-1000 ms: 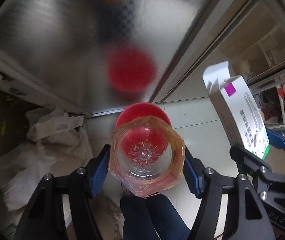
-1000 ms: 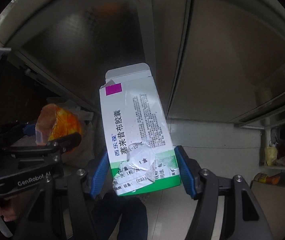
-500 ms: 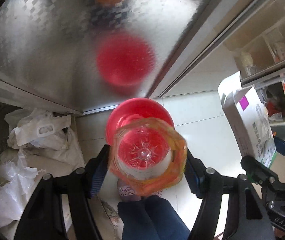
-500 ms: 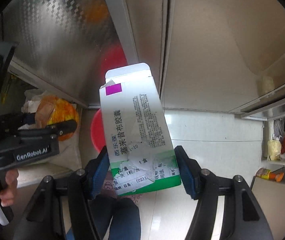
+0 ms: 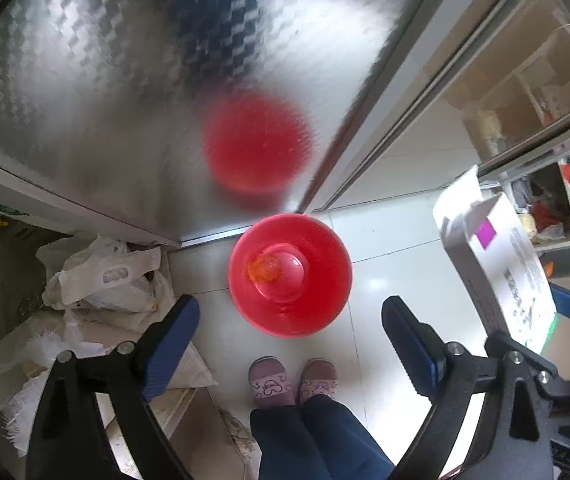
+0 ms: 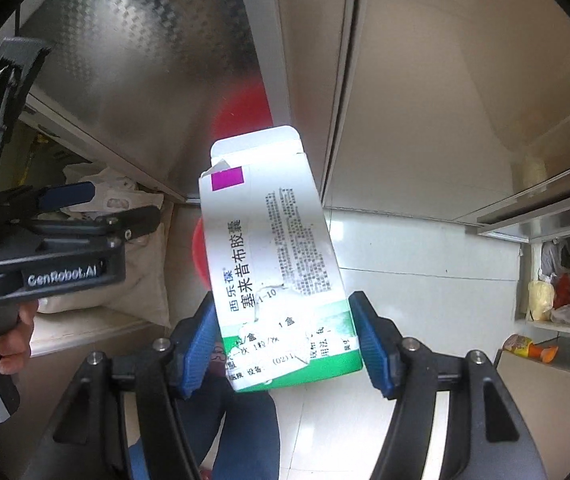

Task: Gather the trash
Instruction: 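Lower the medicine box over the red bin and open the right tool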

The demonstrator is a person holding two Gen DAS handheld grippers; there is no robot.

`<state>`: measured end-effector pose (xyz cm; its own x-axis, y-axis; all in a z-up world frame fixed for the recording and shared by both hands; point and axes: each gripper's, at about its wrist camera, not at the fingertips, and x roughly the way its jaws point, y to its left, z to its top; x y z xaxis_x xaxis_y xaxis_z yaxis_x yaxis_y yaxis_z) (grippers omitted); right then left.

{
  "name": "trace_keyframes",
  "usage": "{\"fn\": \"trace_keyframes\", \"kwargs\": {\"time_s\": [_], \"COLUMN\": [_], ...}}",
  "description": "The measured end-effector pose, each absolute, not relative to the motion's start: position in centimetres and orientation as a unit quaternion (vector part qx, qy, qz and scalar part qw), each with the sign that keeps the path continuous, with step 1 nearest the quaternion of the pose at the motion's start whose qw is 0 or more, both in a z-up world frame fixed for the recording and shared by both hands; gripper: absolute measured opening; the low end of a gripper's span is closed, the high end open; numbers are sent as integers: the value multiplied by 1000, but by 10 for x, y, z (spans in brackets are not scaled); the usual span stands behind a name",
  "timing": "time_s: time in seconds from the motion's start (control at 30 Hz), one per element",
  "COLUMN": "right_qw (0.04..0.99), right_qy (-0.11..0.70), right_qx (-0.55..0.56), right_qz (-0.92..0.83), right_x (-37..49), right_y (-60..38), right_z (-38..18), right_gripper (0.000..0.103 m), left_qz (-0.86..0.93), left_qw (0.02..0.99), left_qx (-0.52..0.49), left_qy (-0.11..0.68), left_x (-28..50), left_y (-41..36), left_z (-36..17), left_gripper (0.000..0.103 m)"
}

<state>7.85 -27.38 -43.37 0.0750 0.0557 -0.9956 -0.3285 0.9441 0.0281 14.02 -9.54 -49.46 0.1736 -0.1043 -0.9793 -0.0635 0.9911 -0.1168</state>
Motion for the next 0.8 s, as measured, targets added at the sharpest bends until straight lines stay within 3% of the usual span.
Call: {"fn": "trace_keyframes", "kwargs": {"time_s": [0.07,0.8], "right_qw": [724,687], "right_qy": [668,693], "right_qx": [-102,-133], "right_qz": [136,176], "right_x": [78,105], "right_y": [-272,-229], "right_z": [-429,-498], "right_gripper": [62,62], "left_qz": [-8,65], "left_qw": [763,733], "left_qx": [-66,-103], "left_qy": [643,669], "left_x": [137,95], "left_y": [-93,-34], "left_z": [-489,-506], "left_gripper": [103,103]}}
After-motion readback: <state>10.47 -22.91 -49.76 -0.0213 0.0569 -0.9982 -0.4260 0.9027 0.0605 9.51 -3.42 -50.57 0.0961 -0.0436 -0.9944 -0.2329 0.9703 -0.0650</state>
